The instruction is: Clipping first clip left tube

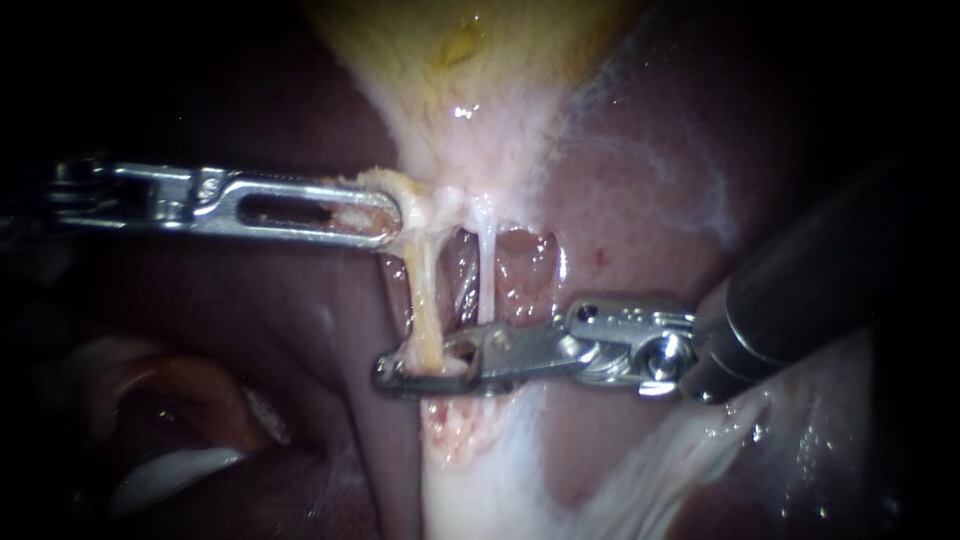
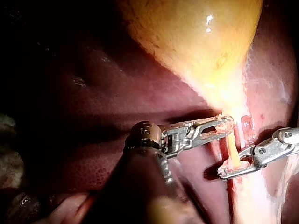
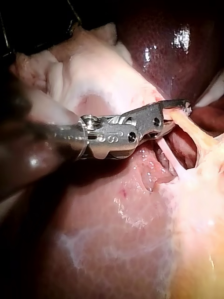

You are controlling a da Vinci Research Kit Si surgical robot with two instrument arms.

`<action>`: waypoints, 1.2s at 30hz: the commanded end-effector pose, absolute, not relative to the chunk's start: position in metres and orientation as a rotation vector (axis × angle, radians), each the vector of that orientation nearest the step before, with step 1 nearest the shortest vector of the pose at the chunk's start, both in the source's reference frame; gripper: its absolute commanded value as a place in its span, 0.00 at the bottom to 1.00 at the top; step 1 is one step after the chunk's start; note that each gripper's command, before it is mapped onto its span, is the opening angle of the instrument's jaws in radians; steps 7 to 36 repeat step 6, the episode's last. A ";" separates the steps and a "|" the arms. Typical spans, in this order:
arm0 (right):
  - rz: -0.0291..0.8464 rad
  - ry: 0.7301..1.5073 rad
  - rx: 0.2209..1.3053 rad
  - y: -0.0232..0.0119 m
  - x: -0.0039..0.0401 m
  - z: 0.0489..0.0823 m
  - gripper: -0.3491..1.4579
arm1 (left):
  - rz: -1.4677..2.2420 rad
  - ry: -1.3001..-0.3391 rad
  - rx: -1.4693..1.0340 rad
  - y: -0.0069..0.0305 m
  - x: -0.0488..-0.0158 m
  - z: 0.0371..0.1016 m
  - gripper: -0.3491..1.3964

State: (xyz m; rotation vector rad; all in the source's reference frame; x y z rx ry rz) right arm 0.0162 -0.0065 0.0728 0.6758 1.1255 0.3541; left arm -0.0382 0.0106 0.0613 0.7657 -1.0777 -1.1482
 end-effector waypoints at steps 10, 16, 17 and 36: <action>0.346 1.127 0.687 -0.0066 0.0162 0.0729 0.00 | -1.148 -1.078 0.766 0.0106 -0.0382 0.0613 0.00; 0.346 1.127 0.687 -0.0066 0.0162 0.0729 0.00 | -1.148 -1.078 0.766 0.0106 -0.0382 0.0613 0.00; 0.346 1.127 0.687 -0.0066 0.0162 0.0729 0.00 | -1.148 -1.078 0.766 0.0106 -0.0382 0.0613 0.00; 0.346 1.127 0.687 -0.0066 0.0162 0.0729 0.00 | -1.148 -1.078 0.766 0.0106 -0.0382 0.0613 0.00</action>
